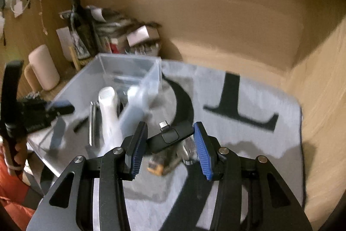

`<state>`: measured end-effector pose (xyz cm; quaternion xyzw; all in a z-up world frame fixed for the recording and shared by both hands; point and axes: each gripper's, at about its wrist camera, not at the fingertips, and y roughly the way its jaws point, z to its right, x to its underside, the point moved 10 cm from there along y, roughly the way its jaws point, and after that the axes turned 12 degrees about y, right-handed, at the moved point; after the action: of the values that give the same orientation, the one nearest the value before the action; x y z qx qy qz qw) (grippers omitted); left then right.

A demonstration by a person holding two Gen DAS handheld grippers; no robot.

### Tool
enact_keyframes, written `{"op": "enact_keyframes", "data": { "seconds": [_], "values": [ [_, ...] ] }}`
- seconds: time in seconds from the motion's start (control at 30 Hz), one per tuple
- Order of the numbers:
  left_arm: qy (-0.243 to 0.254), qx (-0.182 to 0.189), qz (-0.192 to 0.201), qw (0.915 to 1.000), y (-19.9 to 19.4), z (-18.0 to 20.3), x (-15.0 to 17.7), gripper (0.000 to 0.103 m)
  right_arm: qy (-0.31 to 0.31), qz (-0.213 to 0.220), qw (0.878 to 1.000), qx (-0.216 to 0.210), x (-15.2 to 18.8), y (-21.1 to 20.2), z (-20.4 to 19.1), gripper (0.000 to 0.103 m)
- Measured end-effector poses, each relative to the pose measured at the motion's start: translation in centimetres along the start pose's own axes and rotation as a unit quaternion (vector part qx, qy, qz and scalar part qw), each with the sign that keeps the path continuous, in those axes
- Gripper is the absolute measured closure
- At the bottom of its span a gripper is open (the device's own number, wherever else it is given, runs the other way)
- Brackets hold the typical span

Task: Organize rigid objects
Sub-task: 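Carry the black block into the clear box and release it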

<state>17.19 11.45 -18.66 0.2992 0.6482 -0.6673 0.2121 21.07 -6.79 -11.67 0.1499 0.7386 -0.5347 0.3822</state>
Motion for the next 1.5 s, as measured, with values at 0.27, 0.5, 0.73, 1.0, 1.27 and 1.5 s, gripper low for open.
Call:
{"op": "enact_keyframes", "data": {
  "seconds": [0.27, 0.5, 0.73, 1.0, 1.27, 1.5],
  "values": [
    [-0.001, 0.0, 0.0, 1.0, 0.0, 0.0, 0.0, 0.085, -0.033, 0.03, 0.998, -0.033, -2.9, -0.4, -3.9, 0.062],
    [0.0, 0.0, 0.0, 1.0, 0.0, 0.0, 0.0, 0.085, -0.065, 0.007, 0.996, -0.065, -2.2, 1.5, -7.4, 0.062],
    [-0.001, 0.001, 0.0, 1.0, 0.0, 0.1, 0.0, 0.085, -0.096, -0.057, 0.99, -0.08, 0.3, 5.2, -10.1, 0.062],
    [-0.002, 0.004, 0.003, 1.0, 0.0, 0.1, -0.1, 0.085, -0.114, -0.113, 0.983, -0.087, 2.9, 7.1, -11.4, 0.062],
    [-0.003, 0.005, 0.004, 1.0, 0.0, 0.2, -0.1, 0.085, -0.11, -0.124, 0.983, -0.084, 3.1, 7.4, -11.7, 0.062],
    [-0.003, 0.005, 0.004, 1.0, 0.0, 0.1, -0.1, 0.085, -0.103, -0.108, 0.985, -0.086, 2.4, 6.6, -11.1, 0.056]
  ]
}}
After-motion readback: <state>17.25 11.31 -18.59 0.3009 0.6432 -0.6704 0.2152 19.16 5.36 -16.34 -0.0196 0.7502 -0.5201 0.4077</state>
